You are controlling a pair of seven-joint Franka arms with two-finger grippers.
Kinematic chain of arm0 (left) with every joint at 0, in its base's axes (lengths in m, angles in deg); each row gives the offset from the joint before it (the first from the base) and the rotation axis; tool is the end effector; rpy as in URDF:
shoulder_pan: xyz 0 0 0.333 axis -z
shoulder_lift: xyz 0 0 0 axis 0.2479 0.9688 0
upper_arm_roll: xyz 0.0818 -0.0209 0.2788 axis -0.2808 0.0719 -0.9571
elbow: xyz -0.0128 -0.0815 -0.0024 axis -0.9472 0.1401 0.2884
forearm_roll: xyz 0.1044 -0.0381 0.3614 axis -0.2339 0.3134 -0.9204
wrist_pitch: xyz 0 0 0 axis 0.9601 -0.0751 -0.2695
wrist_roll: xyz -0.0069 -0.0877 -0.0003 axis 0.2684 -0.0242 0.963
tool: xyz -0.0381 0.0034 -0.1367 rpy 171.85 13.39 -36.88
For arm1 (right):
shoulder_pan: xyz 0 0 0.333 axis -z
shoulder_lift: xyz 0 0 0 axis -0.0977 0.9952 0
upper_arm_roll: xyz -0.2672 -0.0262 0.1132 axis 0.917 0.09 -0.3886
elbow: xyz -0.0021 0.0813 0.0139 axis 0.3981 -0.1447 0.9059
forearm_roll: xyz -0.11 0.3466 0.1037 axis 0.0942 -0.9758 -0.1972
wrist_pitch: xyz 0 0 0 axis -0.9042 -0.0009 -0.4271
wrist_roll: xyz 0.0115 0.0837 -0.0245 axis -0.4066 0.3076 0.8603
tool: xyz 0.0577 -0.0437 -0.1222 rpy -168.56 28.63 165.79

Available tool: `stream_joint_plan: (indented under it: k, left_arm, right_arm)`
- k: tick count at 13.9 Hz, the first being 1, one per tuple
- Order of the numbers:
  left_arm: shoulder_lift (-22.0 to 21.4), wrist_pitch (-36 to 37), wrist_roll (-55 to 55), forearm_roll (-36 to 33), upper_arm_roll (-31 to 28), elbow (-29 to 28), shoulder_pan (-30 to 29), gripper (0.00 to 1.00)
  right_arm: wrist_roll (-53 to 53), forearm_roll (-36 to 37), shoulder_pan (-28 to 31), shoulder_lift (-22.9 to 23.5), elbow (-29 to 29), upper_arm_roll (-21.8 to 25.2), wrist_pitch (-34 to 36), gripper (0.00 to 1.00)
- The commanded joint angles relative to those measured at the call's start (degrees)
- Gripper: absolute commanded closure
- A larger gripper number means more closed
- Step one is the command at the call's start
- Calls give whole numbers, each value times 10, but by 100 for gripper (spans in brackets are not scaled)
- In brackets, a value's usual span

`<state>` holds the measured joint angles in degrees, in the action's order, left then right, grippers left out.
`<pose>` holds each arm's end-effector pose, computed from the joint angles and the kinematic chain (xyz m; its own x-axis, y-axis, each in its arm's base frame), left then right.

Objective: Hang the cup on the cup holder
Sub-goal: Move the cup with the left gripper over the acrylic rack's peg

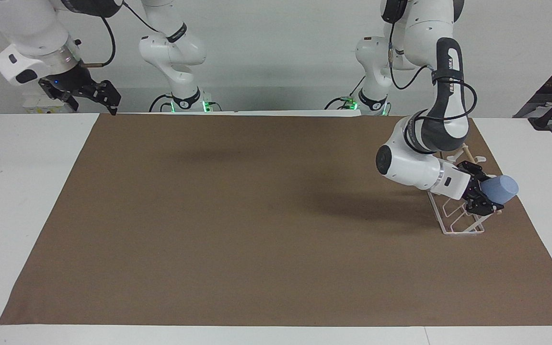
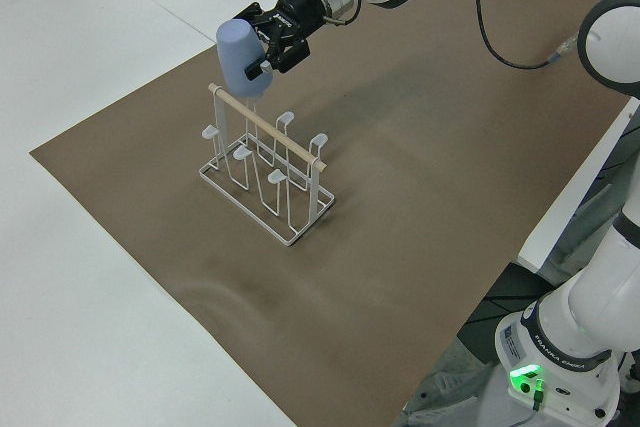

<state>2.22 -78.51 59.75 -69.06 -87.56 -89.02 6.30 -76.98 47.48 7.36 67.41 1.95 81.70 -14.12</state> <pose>0.6040 -0.0586 0.3692 0.1277 0.2559 0.9582 0.9677 -0.2437 -0.0639 0.5007 -0.0511 0.5897 0.9788 -0.0990 -0.1794 -0.0818 -0.9915 0.1008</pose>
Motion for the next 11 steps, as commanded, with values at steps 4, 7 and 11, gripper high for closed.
stream_joint_plan:
  k: [4, 7, 11]
  left_arm:
    - [-11, 10, 16, 11, 2, -28, 5, 64]
    - [-7, 0, 16, 23, 3, -30, 4, 64]
    - [-9, -28, 29, 48, 2, -49, 0, 64]
  right_arm:
    - [12, 2, 1, -2, -5, 15, 9, 1]
    - [11, 2, 0, -4, -9, 15, 12, 1]
    - [11, -1, -8, -8, -17, 14, 10, 1]
